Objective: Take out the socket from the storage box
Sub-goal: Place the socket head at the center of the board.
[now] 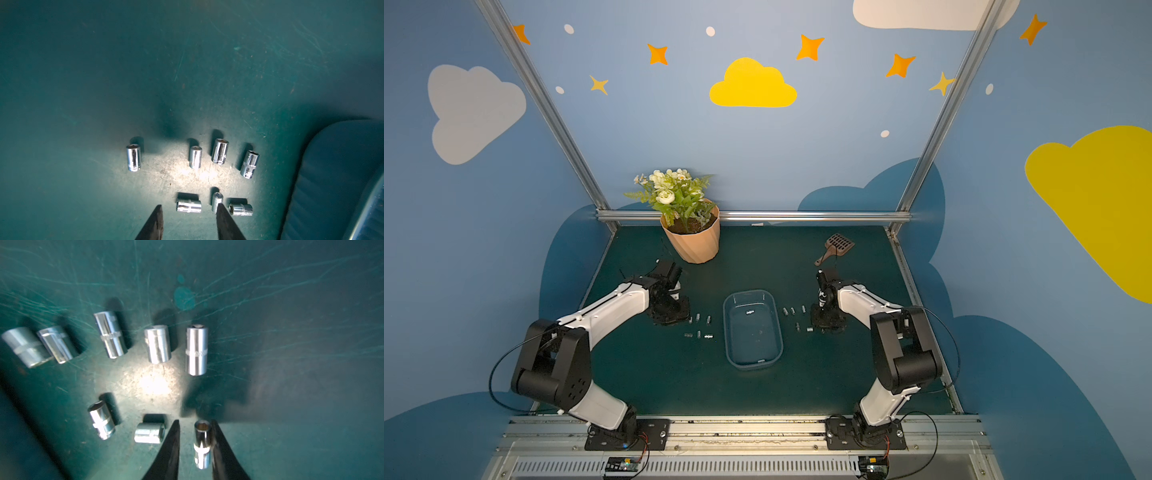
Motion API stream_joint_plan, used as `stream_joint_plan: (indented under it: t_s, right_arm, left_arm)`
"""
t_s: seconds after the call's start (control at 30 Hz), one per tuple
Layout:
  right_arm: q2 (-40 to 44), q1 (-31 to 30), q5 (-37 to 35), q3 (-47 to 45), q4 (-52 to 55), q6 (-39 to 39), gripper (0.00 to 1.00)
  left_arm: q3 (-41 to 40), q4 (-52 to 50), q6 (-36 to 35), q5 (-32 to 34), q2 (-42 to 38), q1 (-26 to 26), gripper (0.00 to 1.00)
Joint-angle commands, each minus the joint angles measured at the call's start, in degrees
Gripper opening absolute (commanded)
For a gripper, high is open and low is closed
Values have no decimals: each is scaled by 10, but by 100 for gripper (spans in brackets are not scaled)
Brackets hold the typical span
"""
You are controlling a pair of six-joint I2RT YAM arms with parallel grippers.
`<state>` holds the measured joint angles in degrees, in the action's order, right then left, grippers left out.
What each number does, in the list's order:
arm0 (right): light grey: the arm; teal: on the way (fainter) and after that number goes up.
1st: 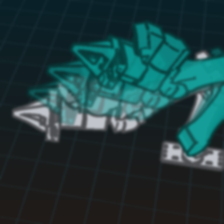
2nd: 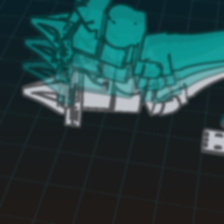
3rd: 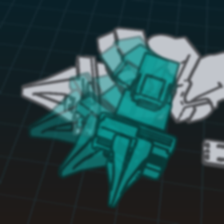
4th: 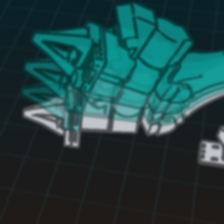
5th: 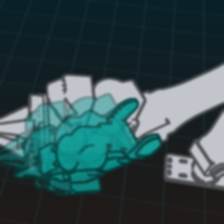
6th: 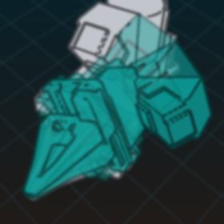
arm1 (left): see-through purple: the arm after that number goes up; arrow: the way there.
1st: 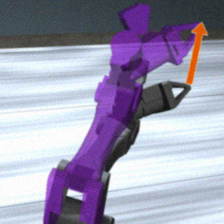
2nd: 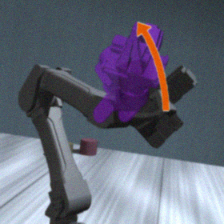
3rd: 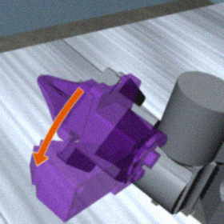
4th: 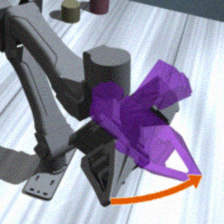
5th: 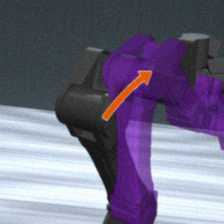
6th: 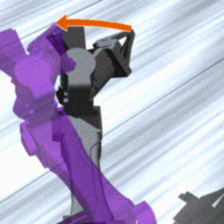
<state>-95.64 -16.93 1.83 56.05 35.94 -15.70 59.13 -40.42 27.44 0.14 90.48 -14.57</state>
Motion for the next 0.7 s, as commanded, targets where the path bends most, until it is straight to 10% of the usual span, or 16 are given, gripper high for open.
stream_joint_plan:
  t_s: [0.0, 0.67]
  right_arm:
    - [20, 1, 2, 12, 19, -2, 27]
    - [43, 0, 1, 16, 28, -1, 27]
  left_arm:
    - [9, -8, 2, -1, 1, -2, 43]
    - [19, -11, -10, -12, -15, -23, 44]
